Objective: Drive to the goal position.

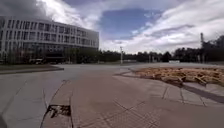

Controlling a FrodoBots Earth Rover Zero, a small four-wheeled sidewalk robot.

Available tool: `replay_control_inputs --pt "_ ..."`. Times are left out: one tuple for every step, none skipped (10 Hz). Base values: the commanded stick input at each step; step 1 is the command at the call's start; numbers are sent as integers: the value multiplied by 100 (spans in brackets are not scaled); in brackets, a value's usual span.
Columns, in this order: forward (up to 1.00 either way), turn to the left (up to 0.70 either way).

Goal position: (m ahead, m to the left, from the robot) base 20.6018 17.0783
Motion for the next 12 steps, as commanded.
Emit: replay_control_inputs --pt "70 0" --pt "70 0" --pt "70 0" --pt "70 0" --pt "70 0" --pt "70 0" --pt "70 0" --pt "70 0" --pt "70 0" --pt "70 0" --pt "70 0" --pt "70 0"
